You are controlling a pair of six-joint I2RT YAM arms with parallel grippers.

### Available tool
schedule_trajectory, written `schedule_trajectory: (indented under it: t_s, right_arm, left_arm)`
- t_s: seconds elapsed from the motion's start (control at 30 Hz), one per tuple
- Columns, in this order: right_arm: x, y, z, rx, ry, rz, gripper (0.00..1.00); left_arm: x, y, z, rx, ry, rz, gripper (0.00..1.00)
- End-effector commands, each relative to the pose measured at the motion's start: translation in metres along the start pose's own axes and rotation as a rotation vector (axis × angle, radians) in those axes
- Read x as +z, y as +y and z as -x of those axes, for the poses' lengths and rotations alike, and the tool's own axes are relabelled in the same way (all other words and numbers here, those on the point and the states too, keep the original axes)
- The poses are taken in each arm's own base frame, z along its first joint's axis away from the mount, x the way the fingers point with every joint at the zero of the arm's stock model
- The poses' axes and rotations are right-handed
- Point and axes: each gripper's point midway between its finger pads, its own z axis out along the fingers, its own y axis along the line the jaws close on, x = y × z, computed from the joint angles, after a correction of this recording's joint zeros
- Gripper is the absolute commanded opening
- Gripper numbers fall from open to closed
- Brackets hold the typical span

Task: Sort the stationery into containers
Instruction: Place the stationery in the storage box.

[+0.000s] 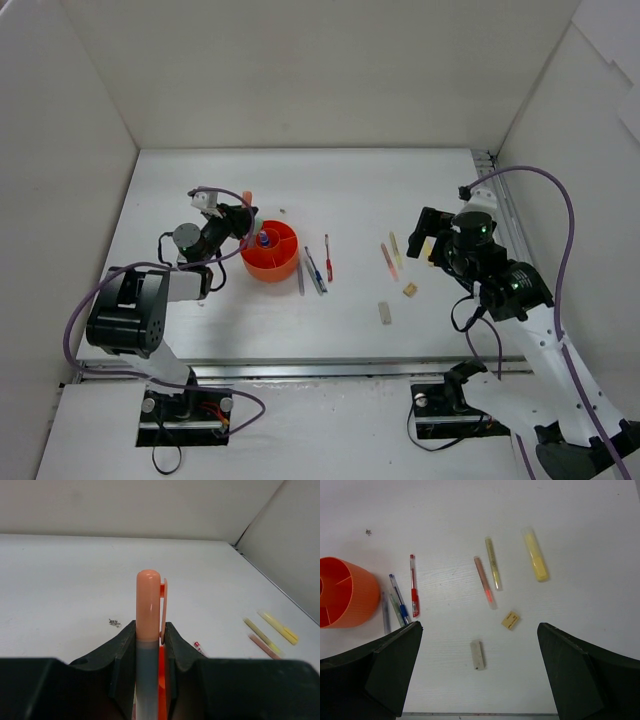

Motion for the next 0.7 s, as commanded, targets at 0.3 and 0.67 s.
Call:
schedule_trajectory:
  t_s: [0.3,0.67]
  right_arm:
    - [-0.01,-0.012,0.02,0.027,-0.11,-0.037,0.98]
    - [-0.006,-0.01,0.016,0.022,-0.092,-0.036,0.98]
  left_arm:
    - [0.02,-0.025,0.074,0.173,-0.32,-0.157,0.0]
    - [0.007,-0.027,0.065,0.16,-0.307,-0.124,0.4]
